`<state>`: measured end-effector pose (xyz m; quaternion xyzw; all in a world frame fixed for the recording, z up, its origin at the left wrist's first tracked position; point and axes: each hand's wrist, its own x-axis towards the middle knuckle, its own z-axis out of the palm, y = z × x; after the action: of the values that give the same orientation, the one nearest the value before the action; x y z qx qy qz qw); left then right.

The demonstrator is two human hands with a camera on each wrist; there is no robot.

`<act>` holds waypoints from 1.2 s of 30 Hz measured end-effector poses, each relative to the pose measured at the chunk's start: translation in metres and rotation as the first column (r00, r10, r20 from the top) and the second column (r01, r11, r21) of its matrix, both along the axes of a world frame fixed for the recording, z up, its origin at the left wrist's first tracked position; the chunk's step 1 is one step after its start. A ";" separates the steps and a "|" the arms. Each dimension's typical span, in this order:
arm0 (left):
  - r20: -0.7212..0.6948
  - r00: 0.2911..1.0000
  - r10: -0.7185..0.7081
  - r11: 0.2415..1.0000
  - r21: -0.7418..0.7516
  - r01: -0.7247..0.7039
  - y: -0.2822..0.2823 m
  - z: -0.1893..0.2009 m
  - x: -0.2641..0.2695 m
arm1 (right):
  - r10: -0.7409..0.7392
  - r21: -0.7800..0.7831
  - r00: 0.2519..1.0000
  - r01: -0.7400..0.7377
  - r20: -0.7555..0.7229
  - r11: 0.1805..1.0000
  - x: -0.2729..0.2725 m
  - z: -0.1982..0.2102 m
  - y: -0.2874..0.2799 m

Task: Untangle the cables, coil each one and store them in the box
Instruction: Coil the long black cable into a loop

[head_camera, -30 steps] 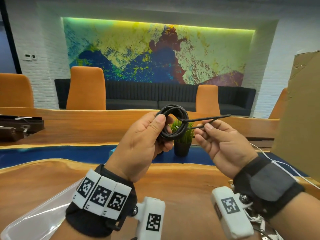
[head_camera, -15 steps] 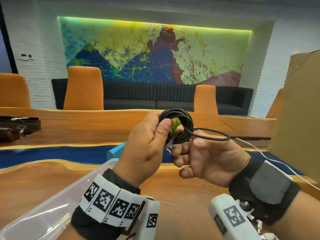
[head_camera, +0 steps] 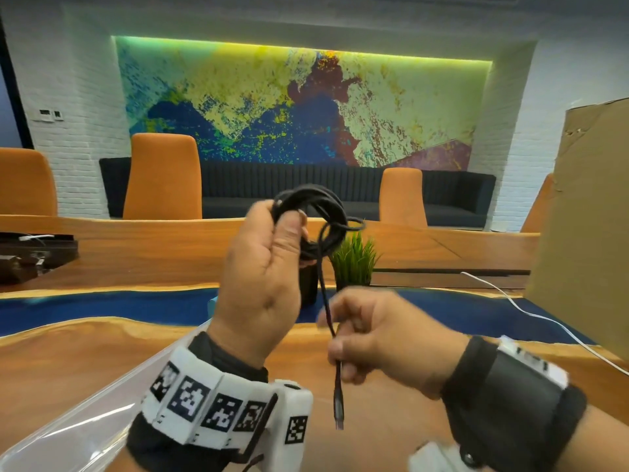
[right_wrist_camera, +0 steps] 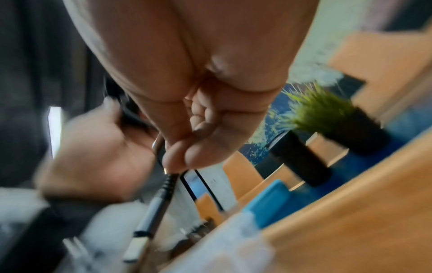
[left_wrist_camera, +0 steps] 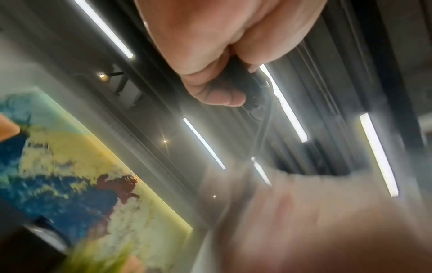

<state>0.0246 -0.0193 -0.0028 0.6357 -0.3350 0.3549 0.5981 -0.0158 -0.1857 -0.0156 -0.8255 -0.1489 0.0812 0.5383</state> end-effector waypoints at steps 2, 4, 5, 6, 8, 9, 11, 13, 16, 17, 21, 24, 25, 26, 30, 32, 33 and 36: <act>-0.035 0.992 -0.123 0.991 -0.064 0.120 0.000 0.005 -0.007 | -0.023 -0.262 0.998 0.038 0.059 0.964 0.002 -0.016 0.003; -0.088 0.965 -0.245 0.967 -0.086 0.238 -0.009 0.005 -0.019 | -0.020 -0.370 0.987 0.079 0.159 0.926 0.011 -0.022 0.006; -0.125 0.945 -0.301 0.952 -0.103 0.289 -0.014 0.004 -0.024 | 0.000 -0.418 0.976 0.092 0.216 0.904 0.016 -0.022 0.008; -0.153 0.925 -0.348 0.935 -0.120 0.333 -0.018 0.003 -0.028 | 0.034 -0.466 0.964 0.097 0.265 0.880 0.021 -0.020 0.008; -0.186 0.891 -0.415 0.908 -0.156 0.390 -0.021 0.002 -0.031 | 0.065 -0.528 0.938 0.133 0.340 0.839 0.031 -0.018 0.003; -0.192 0.880 -0.434 0.899 -0.161 0.408 -0.021 0.002 -0.031 | 0.057 -0.546 0.927 0.168 0.371 0.821 0.035 -0.017 -0.002; -0.209 0.867 -0.453 0.891 -0.124 0.436 -0.021 0.003 -0.032 | 0.026 -0.582 0.910 0.241 0.413 0.777 0.045 -0.015 -0.016; -0.252 0.847 -0.468 0.881 -0.052 0.471 -0.025 0.003 -0.035 | -0.018 -0.581 0.877 0.333 0.480 0.743 0.051 -0.008 -0.029; -0.366 0.799 -0.477 0.845 0.058 0.531 -0.025 0.003 -0.035 | -0.142 -0.408 0.795 0.445 0.590 0.797 0.050 0.014 -0.043; -0.388 0.812 -0.437 0.846 0.131 0.518 -0.023 0.002 -0.033 | -0.191 -0.336 0.768 0.471 0.611 0.816 0.047 0.025 -0.045; -0.395 0.889 -0.233 0.851 0.360 0.383 -0.017 -0.006 -0.020 | -0.329 -0.099 0.680 0.509 0.655 0.855 0.035 0.064 -0.054; -0.413 0.877 -0.247 0.842 0.356 0.405 -0.016 -0.008 -0.016 | -0.329 -0.046 0.636 0.499 0.698 0.866 0.024 0.077 -0.053; -0.419 0.864 -0.278 0.837 0.335 0.432 -0.016 -0.007 -0.016 | -0.321 -0.045 0.626 0.496 0.711 0.867 0.021 0.078 -0.053; -0.416 0.861 -0.294 0.840 0.317 0.440 -0.016 -0.008 -0.016 | -0.323 -0.033 0.611 0.497 0.723 0.867 0.019 0.078 -0.052; -0.311 0.925 -0.220 0.939 0.188 0.287 -0.021 -0.011 -0.010 | -0.360 0.008 0.550 0.539 0.753 0.842 0.013 0.067 -0.059; -0.302 0.940 -0.158 0.972 0.118 0.202 -0.019 -0.012 -0.004 | -0.300 -0.098 0.590 0.546 0.750 0.832 0.009 0.055 -0.063; -0.310 0.942 -0.132 0.980 0.104 0.172 -0.017 -0.013 -0.002 | -0.260 -0.166 0.633 0.532 0.729 0.831 0.007 0.047 -0.064; -0.298 0.954 -0.028 0.981 0.178 0.084 -0.013 -0.015 0.002 | -0.187 -0.297 0.735 0.474 0.652 0.829 -0.002 0.034 -0.064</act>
<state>0.0265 -0.0327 -0.0174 0.7254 -0.2921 0.2059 0.5883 -0.0178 -0.2498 0.0184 -0.9210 -0.1344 -0.2511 0.2656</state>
